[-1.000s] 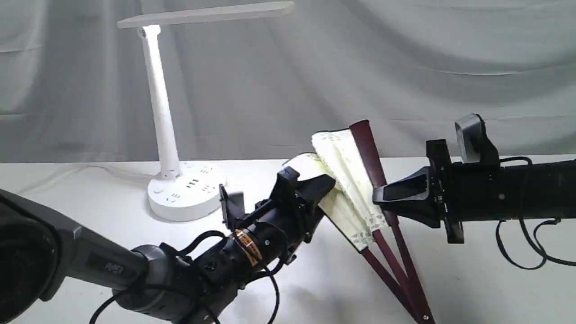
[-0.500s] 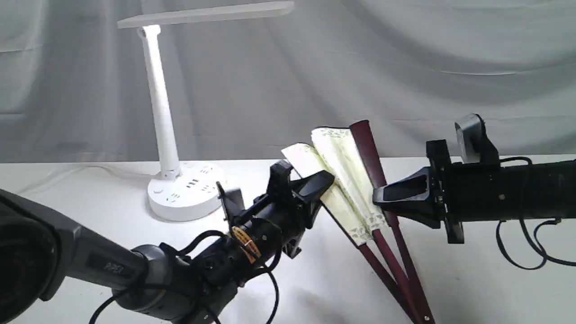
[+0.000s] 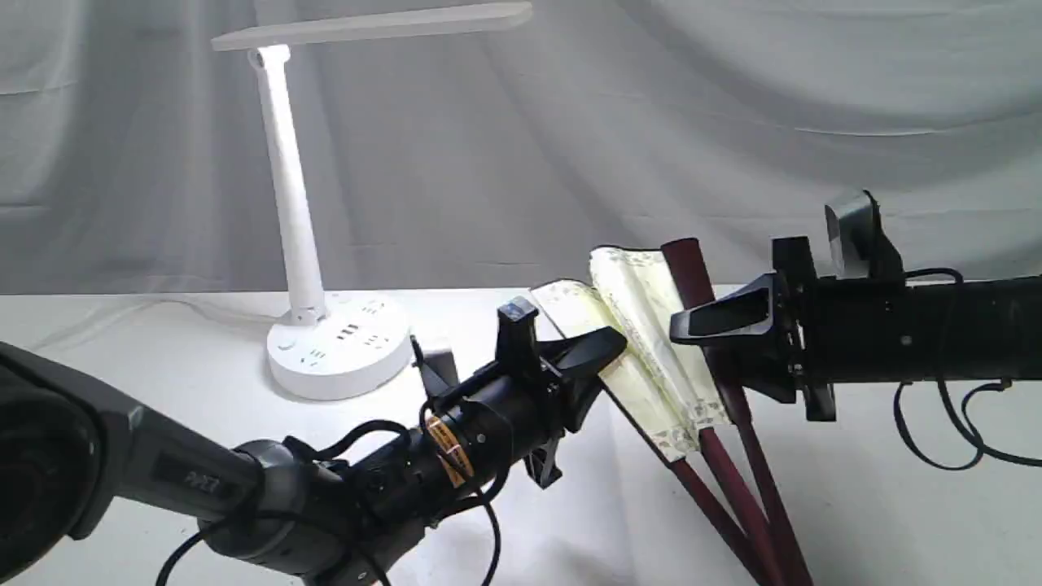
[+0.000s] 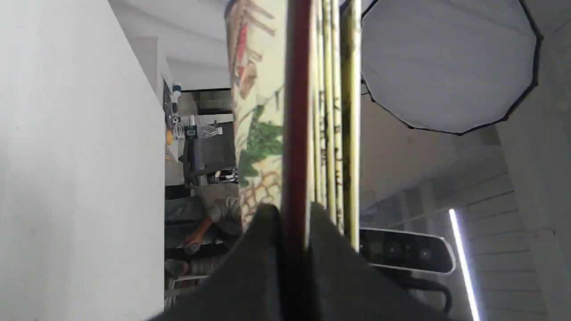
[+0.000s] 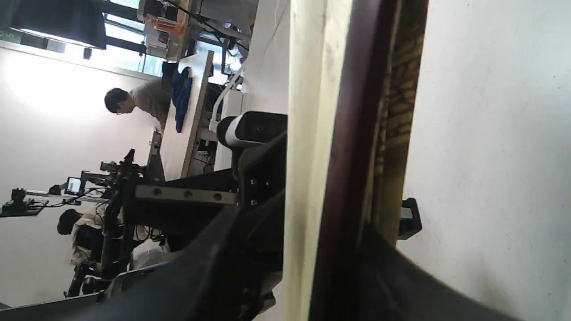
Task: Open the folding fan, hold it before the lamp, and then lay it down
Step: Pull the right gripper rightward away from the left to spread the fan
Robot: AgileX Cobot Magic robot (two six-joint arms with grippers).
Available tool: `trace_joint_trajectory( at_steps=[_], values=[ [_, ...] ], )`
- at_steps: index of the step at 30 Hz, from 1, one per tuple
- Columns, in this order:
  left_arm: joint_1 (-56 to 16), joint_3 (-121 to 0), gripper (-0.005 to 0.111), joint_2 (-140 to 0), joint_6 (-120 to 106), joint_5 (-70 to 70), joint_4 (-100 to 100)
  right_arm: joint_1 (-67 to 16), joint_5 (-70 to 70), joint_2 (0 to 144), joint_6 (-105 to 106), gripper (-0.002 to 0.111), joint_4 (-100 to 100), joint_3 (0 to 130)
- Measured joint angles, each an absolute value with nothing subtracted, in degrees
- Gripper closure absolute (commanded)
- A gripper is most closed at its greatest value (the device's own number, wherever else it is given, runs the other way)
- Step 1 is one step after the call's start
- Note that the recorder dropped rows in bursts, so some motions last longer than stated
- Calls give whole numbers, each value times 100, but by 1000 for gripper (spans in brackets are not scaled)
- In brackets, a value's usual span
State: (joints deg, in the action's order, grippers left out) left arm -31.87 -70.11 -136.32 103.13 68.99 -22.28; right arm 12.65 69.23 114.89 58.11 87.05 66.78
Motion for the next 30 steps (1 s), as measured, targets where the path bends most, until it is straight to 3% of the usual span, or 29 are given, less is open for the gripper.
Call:
trace_joint_trajectory(
  at_steps=[10, 18, 30],
  values=[
    [-2803, -7011, 107, -13632, 10658, 7007, -2882, 1265, 6809, 11489, 5868, 80, 8669, 6786],
    [-2803, -7011, 107, -13632, 10697, 7011, -2949, 1265, 6750, 11489, 6068, 107, 8669, 6786],
    [-2803, -7011, 107, -13632, 10636, 7011, -2924, 1370, 6724, 11489, 6043, 108, 8668, 6786]
  ],
)
